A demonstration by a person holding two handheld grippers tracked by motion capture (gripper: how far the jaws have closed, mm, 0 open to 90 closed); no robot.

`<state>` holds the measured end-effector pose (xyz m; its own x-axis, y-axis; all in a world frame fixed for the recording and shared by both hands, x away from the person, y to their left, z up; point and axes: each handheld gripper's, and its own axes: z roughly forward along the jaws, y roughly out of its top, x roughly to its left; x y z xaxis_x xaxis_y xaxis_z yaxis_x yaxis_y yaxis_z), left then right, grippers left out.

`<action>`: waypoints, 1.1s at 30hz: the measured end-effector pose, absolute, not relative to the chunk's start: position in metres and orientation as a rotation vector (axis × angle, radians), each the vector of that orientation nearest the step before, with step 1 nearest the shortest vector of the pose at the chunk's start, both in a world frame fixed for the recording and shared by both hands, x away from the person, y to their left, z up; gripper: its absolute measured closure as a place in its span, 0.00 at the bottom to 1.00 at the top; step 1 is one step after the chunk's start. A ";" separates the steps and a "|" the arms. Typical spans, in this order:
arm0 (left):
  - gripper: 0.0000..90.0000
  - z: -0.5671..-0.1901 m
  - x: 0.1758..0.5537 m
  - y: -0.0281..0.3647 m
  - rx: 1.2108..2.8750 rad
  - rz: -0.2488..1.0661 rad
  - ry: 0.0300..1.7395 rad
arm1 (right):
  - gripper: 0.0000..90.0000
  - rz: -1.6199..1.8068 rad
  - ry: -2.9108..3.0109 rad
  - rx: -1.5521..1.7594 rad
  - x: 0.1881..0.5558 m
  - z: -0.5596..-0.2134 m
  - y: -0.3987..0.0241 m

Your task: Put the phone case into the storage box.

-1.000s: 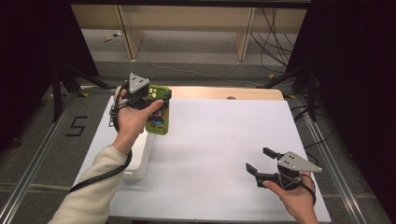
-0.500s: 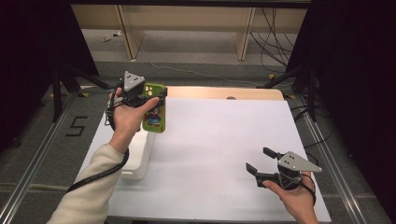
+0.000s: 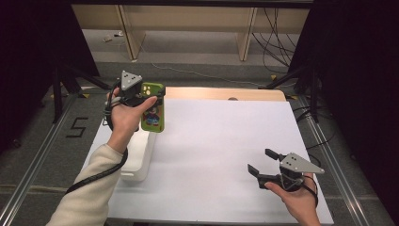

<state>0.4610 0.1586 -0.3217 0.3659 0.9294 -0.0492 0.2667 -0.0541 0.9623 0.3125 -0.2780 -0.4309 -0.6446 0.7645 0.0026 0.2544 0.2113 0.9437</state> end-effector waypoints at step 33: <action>0.18 -0.319 0.467 0.169 1.554 0.809 1.103 | 0.18 1.432 2.019 0.941 0.312 -0.431 -0.278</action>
<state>0.4672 0.1690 -0.3194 0.3546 0.9344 -0.0340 0.2486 -0.0592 0.9668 0.3123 -0.2779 -0.4310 -0.6433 0.7656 0.0005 0.2535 0.2123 0.9438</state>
